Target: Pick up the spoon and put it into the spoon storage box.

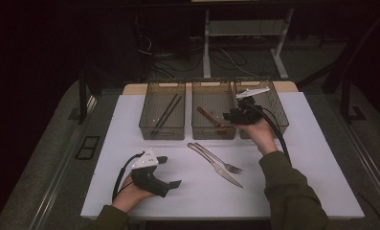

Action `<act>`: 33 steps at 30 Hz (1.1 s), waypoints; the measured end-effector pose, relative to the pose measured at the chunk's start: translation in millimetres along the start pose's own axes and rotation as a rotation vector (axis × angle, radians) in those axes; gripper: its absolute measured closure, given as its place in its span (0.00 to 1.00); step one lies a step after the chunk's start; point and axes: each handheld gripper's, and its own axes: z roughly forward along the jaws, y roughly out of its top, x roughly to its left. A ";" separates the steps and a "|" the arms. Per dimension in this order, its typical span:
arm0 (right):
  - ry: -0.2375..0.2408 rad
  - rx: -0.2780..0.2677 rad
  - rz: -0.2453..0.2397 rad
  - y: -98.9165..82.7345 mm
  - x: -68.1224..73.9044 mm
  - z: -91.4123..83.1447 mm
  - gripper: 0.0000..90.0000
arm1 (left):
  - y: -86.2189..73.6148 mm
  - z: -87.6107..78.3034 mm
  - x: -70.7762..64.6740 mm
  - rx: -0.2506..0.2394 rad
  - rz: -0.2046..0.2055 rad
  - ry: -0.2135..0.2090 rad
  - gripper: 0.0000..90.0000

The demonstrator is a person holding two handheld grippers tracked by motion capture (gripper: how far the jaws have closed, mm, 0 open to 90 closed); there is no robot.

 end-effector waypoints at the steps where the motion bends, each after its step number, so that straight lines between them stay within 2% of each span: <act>1: 0.002 -0.009 0.000 -0.7 0.4 -4.5 0.62 | 0.0 0.0 0.0 0.000 0.000 0.000 0.00; 4: 0.024 -0.028 -0.006 -3.2 1.4 -14.9 0.56 | 0.0 0.3 0.0 0.001 0.000 0.001 0.00; 11: 0.056 -0.059 -0.016 -11.4 3.9 -34.4 0.50 | 0.3 1.1 -0.6 0.005 0.001 0.000 0.00; 18: 0.092 -0.082 -0.015 -28.9 6.2 -48.5 0.46 | 0.1 0.8 -0.4 0.002 -0.001 0.001 0.00; 28: 0.124 -0.053 -0.012 -53.7 7.0 -57.7 0.44 | 0.1 -0.9 -0.7 0.003 0.001 0.007 0.00; 33: 0.136 -0.040 -0.023 -62.5 9.3 -58.5 0.44 | 0.2 -1.7 -0.5 0.014 0.019 0.016 0.00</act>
